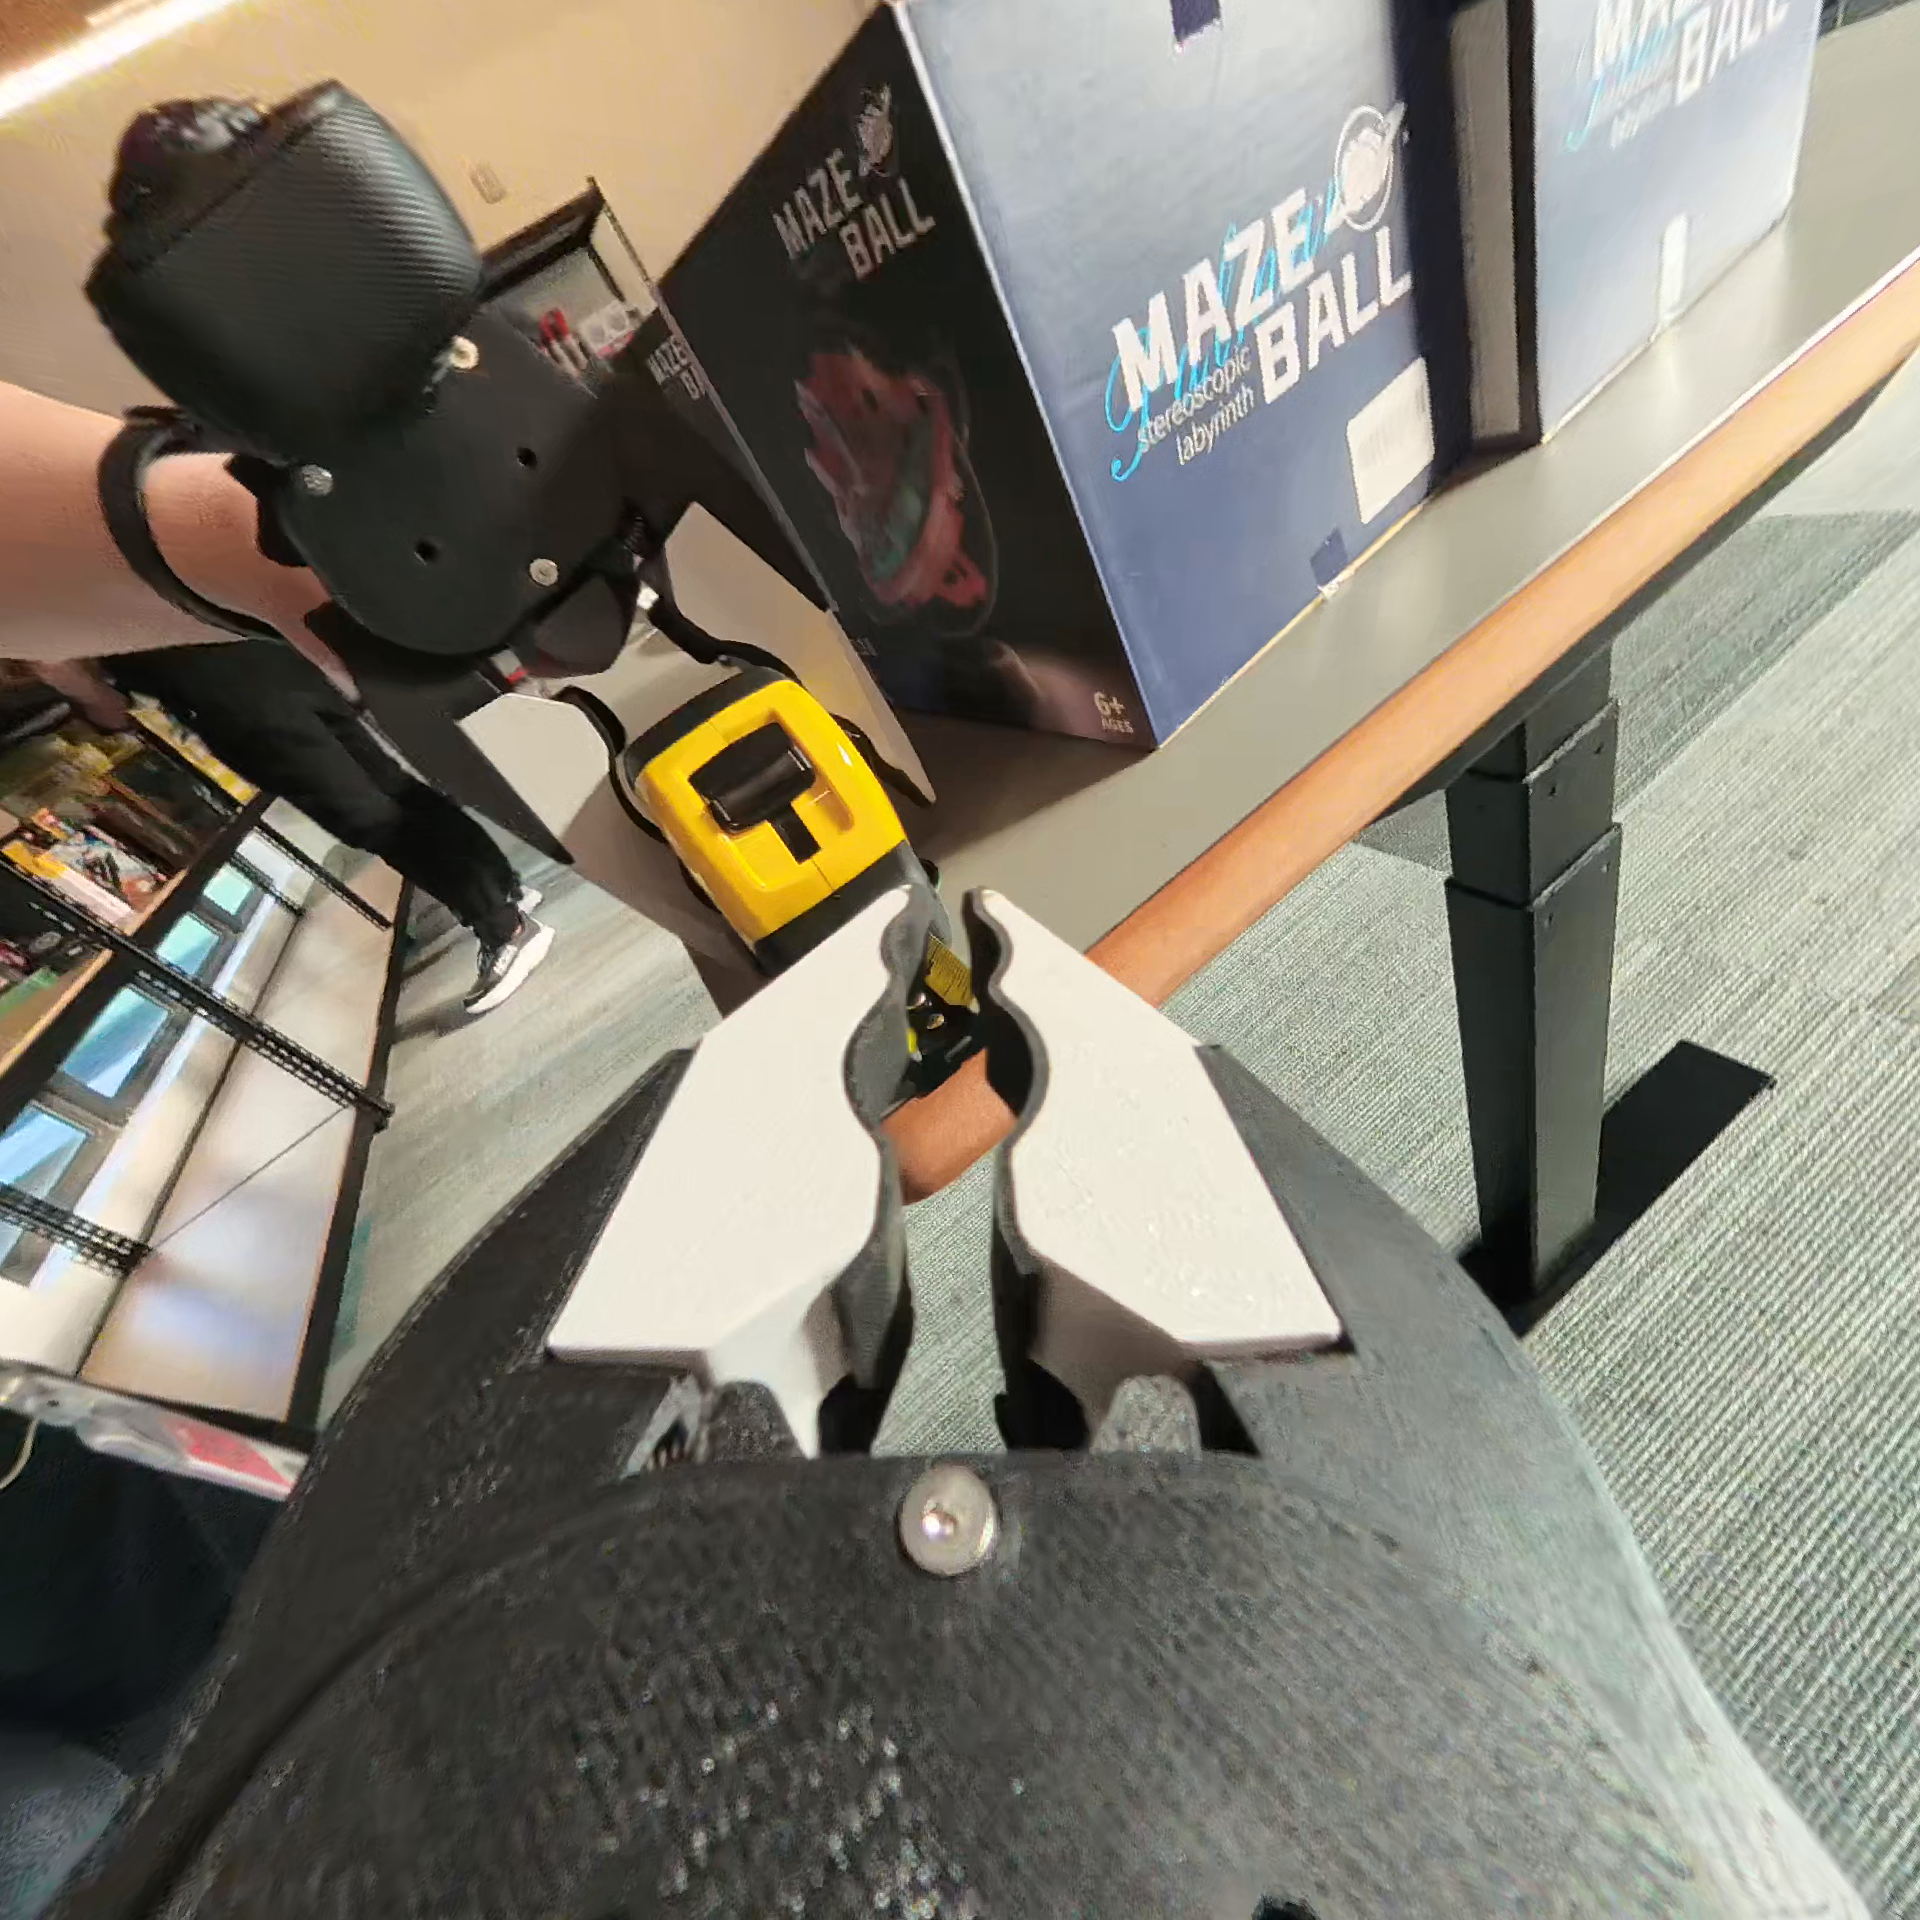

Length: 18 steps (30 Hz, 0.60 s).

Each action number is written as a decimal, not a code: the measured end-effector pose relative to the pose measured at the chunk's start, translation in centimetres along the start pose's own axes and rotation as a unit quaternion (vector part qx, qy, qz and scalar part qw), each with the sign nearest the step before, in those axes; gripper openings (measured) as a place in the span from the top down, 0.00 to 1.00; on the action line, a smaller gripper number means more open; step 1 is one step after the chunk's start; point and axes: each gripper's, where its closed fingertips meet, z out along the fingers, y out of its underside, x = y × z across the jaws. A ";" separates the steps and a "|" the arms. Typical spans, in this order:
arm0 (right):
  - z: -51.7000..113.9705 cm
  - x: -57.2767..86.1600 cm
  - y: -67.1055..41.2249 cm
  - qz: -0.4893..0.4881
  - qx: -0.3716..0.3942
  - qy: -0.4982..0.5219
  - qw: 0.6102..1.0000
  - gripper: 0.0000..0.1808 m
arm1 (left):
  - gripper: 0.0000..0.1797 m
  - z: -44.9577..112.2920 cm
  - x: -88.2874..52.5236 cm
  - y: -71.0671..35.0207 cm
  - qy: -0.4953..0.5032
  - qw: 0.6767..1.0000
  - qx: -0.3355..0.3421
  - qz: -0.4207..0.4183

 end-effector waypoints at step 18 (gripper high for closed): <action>3.3 -1.5 4.1 -0.089 -0.099 -0.082 0.988 1.00 | 0.61 0.1 -0.1 -0.1 0.002 1.000 0.008 0.000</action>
